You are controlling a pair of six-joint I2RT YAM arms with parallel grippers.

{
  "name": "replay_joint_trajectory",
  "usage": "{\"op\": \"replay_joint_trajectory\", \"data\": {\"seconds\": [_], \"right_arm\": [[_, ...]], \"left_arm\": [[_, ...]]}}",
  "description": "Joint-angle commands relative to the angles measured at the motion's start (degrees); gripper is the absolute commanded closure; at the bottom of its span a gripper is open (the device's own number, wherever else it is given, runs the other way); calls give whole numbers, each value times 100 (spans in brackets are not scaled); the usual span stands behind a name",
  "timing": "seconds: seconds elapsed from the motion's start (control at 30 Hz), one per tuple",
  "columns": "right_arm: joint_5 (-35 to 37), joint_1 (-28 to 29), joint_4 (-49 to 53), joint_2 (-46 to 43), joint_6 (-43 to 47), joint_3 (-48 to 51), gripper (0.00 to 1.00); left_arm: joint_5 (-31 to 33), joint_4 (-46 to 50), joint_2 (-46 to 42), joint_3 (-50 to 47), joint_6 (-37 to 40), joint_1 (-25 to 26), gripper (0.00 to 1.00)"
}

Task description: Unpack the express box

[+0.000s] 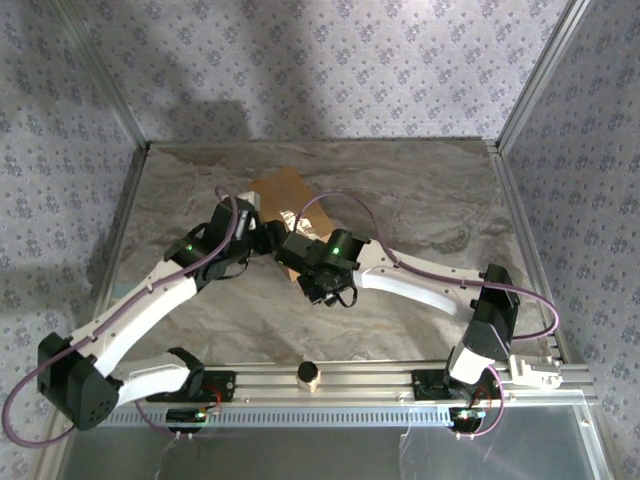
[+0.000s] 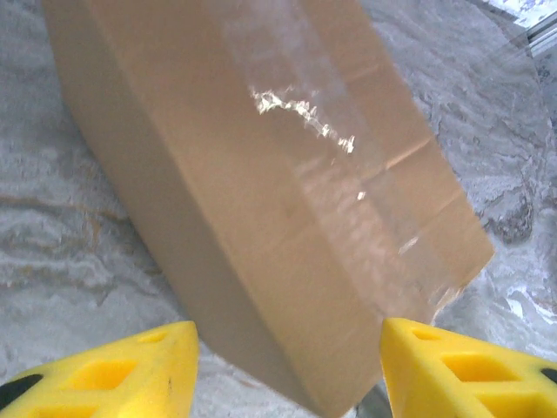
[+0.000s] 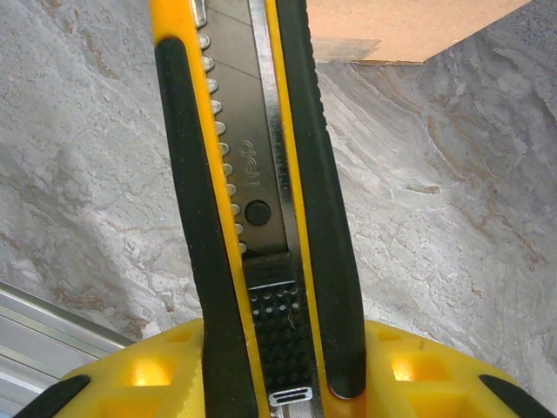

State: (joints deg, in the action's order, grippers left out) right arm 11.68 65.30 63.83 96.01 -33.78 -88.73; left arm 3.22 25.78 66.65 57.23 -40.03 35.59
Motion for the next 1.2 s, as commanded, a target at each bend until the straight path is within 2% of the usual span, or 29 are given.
{"op": "replay_joint_trajectory", "data": {"seconds": [0.0,0.23,0.5,1.17], "right_arm": [[6,54,72,-165,113,109,100],[71,98,49,-217,43,220,100],[148,135,184,-459,-60,368,100],[212,160,714,-1414,-672,1103,100]], "left_arm": [[94,198,533,607,400,-158,42],[-120,87,1528,1433,617,-294,43],[-260,45,2257,1650,614,-404,45],[-369,-64,2244,1721,749,-410,45]]}}
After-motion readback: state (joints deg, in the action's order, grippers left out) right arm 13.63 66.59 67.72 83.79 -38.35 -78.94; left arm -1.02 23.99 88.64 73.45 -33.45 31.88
